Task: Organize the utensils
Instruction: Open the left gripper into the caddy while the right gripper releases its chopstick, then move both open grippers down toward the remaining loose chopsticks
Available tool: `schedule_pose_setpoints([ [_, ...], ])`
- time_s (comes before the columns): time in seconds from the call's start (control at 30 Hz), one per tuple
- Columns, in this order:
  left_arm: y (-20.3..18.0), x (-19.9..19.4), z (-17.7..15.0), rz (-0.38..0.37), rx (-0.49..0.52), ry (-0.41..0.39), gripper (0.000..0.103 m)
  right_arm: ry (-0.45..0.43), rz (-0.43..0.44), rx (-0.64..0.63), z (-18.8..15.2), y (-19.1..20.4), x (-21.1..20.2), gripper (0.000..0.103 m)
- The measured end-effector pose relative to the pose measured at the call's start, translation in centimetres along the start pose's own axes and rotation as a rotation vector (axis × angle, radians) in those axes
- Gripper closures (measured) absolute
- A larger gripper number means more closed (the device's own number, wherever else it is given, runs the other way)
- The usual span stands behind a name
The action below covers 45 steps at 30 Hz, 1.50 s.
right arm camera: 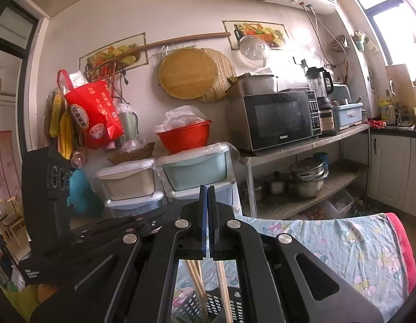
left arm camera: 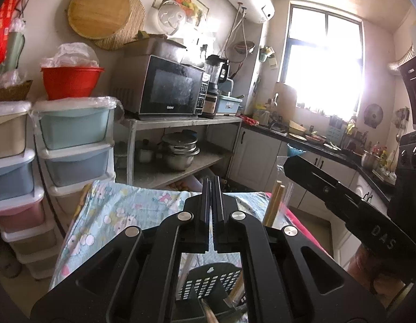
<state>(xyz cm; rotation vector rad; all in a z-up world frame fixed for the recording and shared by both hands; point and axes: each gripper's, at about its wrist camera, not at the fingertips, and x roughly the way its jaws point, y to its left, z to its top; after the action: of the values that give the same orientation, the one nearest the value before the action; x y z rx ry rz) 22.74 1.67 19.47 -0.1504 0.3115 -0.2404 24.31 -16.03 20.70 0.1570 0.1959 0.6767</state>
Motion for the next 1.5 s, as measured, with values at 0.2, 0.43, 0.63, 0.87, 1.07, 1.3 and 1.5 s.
schedule_pose_setpoints([
  [0.2,0.9,0.6,-1.1,0.001,-0.022,0.030,0.103,0.017,-0.007,0.009,-0.7,-0.5,0.8,0.102],
  [0.43,1.7,1.3,-2.8,0.012,-0.036,0.075,0.103,0.046,-0.037,0.032,-2.2,-1.4,1.1,0.098],
  [0.63,2.4,1.7,-4.2,0.022,-0.056,0.114,0.091,0.095,-0.050,0.072,-3.9,-2.7,0.8,0.081],
  [0.87,2.8,1.1,-5.5,0.023,-0.082,0.127,0.062,0.145,-0.065,0.102,-5.5,-3.7,0.2,0.078],
  [1.07,3.2,0.0,-6.2,0.017,-0.118,0.120,0.041,0.211,-0.080,0.103,-7.0,-4.1,-0.5,0.074],
  [1.3,2.8,-0.9,-6.9,0.033,-0.110,0.116,0.022,0.250,-0.088,0.082,-8.3,-3.6,-1.6,0.067],
  [1.5,2.8,-1.5,-7.7,0.039,-0.120,0.116,0.011,0.266,-0.089,0.077,-9.1,-3.2,-2.8,0.063],
])
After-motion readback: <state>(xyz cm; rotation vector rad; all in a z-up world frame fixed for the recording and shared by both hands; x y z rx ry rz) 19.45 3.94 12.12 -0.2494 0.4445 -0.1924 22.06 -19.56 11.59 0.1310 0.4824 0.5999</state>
